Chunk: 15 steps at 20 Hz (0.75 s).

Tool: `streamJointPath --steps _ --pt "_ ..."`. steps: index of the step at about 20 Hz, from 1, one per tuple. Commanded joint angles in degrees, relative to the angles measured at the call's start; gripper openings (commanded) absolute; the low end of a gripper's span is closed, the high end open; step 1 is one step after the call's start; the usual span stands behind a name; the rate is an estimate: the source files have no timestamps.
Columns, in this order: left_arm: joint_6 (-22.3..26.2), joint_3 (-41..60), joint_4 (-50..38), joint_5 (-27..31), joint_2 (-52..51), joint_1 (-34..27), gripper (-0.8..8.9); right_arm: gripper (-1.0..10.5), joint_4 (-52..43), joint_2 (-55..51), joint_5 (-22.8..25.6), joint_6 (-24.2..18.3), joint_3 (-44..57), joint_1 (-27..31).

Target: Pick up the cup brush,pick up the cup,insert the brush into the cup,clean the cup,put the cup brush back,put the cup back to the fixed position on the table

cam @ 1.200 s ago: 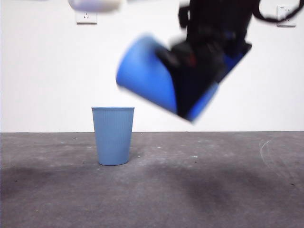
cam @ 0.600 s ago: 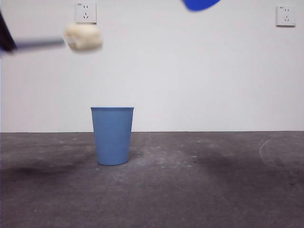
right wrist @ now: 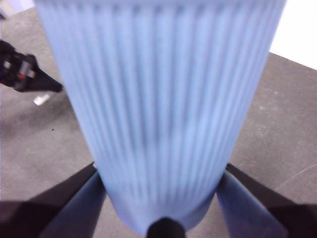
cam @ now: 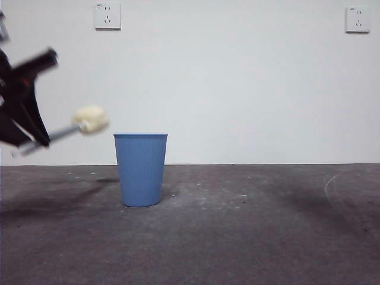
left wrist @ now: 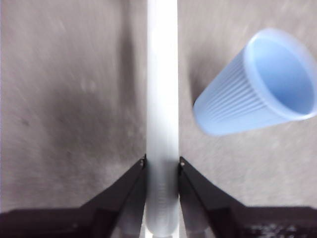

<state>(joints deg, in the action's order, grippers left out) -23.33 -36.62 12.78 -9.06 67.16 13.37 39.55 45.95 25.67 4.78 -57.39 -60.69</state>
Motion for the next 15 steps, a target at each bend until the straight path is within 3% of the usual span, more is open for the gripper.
streamJointPath --steps 1,9,15 --pt "-0.94 0.55 -4.68 -1.46 5.27 0.72 -0.09 -0.1 -0.7 0.72 0.26 1.14 -0.2 -0.11" --pt "-1.07 0.5 -14.36 -1.46 15.41 1.27 -0.09 -0.1 -0.48 1.95 0.22 2.78 -0.17 -0.11" --pt "-1.05 0.42 -15.72 -1.18 20.31 1.7 -0.09 -0.1 -0.46 1.97 -0.07 3.19 -0.17 -0.11"
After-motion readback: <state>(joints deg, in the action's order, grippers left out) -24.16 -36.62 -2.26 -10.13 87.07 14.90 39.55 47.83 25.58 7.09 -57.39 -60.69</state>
